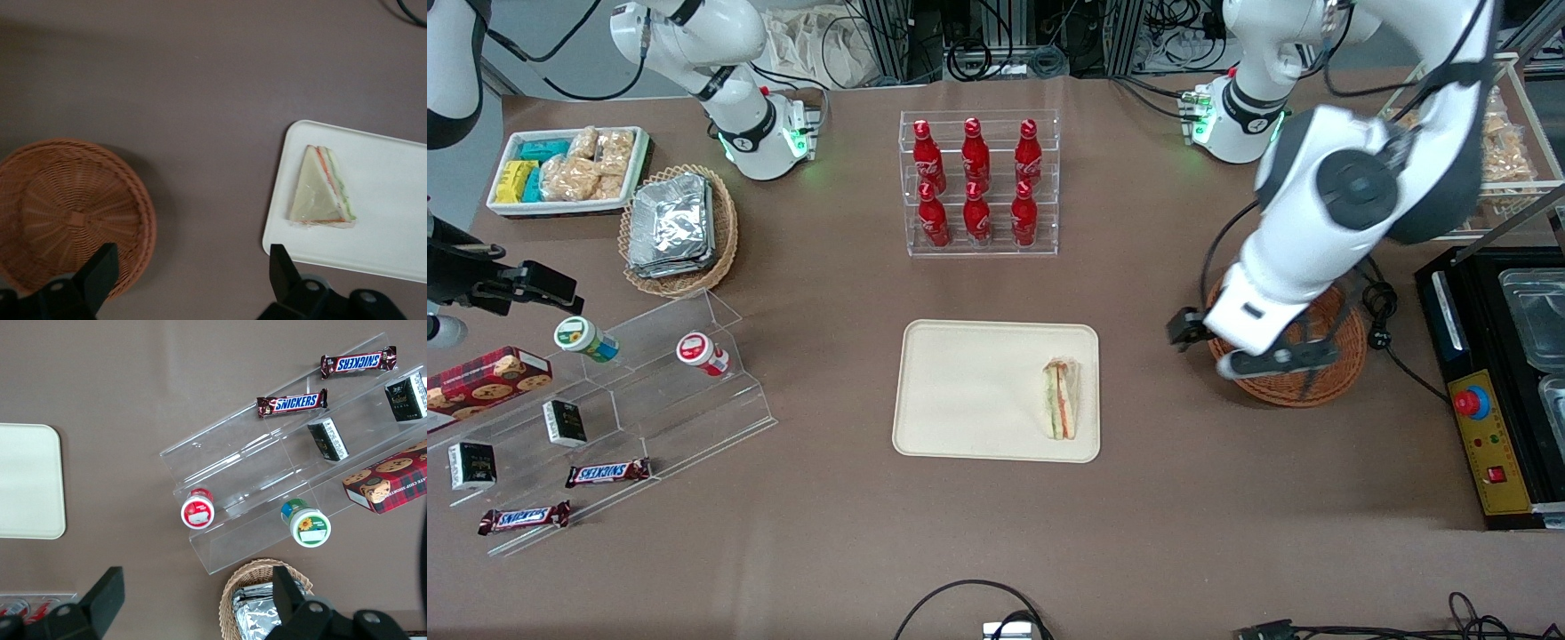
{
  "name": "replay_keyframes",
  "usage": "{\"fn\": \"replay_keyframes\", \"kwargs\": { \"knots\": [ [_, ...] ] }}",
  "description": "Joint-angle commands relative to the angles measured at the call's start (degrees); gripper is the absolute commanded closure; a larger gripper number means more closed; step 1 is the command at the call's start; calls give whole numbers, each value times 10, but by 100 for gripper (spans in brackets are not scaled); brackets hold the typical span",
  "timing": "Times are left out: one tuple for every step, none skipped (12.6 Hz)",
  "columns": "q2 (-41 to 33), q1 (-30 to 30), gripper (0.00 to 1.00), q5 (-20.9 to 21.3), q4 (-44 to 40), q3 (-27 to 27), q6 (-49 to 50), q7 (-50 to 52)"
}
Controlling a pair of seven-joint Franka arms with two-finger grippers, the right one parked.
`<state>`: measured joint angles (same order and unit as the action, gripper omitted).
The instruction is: Place sandwich from basket to tray
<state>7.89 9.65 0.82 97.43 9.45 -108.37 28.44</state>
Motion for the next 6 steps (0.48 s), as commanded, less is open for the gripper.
{"fn": "replay_keyframes", "kwargs": {
  "knots": [
    [-66, -33, 0, -6, 29, -7, 20, -5],
    [-76, -36, 0, -7, 28, -21, 31, -5],
    [-85, -39, 0, -9, 28, -37, 40, -4],
    [-88, -62, 0, -13, 25, -42, 46, -5],
    [-89, -81, 0, -27, 23, -42, 47, -4],
    [-89, -95, 0, -42, 22, -42, 47, -4]
  ]
}}
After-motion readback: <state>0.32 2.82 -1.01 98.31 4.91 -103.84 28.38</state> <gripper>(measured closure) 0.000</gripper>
